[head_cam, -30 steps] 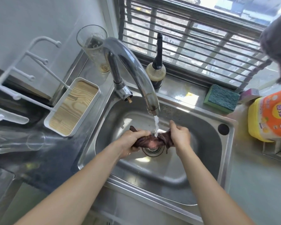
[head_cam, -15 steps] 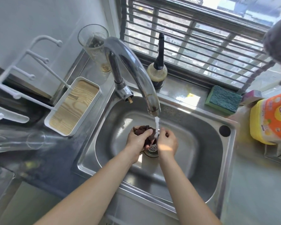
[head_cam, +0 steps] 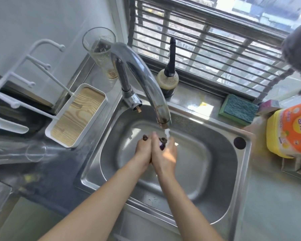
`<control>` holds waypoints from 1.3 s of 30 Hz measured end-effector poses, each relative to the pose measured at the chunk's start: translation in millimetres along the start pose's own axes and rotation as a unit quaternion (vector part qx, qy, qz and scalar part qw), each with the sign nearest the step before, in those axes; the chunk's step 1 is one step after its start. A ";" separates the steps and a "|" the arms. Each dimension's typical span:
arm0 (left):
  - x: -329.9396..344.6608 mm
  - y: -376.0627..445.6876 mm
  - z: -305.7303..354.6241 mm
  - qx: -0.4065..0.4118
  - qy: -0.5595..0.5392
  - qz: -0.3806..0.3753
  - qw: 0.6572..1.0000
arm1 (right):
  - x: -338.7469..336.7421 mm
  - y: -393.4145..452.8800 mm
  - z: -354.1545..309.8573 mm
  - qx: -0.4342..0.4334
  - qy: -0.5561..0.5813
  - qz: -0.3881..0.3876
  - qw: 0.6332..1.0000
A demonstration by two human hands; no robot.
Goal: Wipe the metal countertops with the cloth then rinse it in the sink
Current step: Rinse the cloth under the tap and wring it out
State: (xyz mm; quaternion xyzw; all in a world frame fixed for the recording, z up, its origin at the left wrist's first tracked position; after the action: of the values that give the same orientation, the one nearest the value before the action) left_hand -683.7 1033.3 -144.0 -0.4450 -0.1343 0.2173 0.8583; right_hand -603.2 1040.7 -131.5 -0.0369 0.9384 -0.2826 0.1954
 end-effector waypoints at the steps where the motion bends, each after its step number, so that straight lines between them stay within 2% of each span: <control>1: -2.8 1.2 4.4 -0.002 0.001 -0.006 1.000 | 0.1 -12.2 1.6 0.000 0.028 0.002 1.000; 4: 1.8 -2.0 2.9 -0.001 0.027 -0.054 0.998 | -7.8 6.8 15.2 0.089 0.117 0.012 0.989; 7: 2.0 -7.2 -8.4 -0.018 0.045 -0.081 0.996 | -27.1 47.7 24.9 0.133 0.196 0.069 0.969; 9: -5.0 -3.5 -13.4 -0.037 0.001 -0.048 0.998 | -34.9 47.4 13.2 0.128 0.267 0.094 0.951; 11: -11.5 0.2 -13.9 -0.053 -0.042 0.006 0.998 | -32.9 35.6 2.7 0.115 0.306 0.060 0.943; 14: -11.3 7.1 -9.5 -0.047 -0.013 0.039 0.998 | -19.0 1.0 7.5 0.088 0.237 -0.013 0.967; 16: -6.3 7.0 -6.7 -0.031 0.022 0.026 0.999 | -5.6 -20.1 12.8 0.068 0.161 -0.024 0.984; 18: 3.4 0.7 -5.3 -0.022 0.066 -0.003 0.998 | -0.2 -18.9 15.8 0.082 0.132 0.018 0.988; 20: 10.7 -5.1 -6.6 -0.008 0.097 -0.029 0.995 | -3.5 3.6 16.8 0.137 0.137 0.067 0.979; 25: 12.6 -8.7 -4.0 0.024 0.077 -0.108 0.991 | -18.6 52.5 20.5 0.159 0.168 0.092 0.968; 27: 6.7 -5.7 0.4 0.031 0.063 -0.103 0.992 | -29.7 51.5 11.3 0.141 0.178 0.141 0.964; 28: 1.5 -1.6 1.6 0.027 0.041 -0.075 0.996 | -34.4 48.5 7.9 0.125 0.175 0.154 0.964; 31: -7.2 9.3 4.0 0.009 -0.036 0.008 0.999 | -29.1 24.7 1.6 0.093 0.140 0.099 0.981; 33: -0.8 7.1 4.7 -0.014 -0.033 0.005 0.999 | -13.1 0.6 8.2 0.100 0.154 0.036 0.982; 34: 3.6 7.4 3.3 -0.034 -0.034 -0.005 0.999 | -7.1 -6.3 9.6 0.106 0.170 0.029 0.979; 36: 12.6 -0.8 4.7 -0.047 0.002 -0.035 0.998 | -5.6 -3.3 8.8 0.109 0.152 0.061 0.980; 39: 20.0 -3.2 -2.2 -0.023 0.065 -0.068 0.995 | -18.1 27.2 -0.5 0.114 0.076 0.097 0.986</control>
State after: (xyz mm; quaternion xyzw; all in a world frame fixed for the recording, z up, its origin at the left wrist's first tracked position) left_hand -664.6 1039.9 -141.9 -0.4673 -0.1131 0.1257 0.8678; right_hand -585.5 1067.0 -139.7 0.0985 0.9112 -0.3698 0.1526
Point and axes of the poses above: each hand's wrist, its own y-axis towards the middle knuckle, its own x-axis out of the palm, z = x × y, the point moved 3 cm from there along y, towards the middle knuckle, and after that the axes turned 4 degrees about -z, right-handed, at the moved point
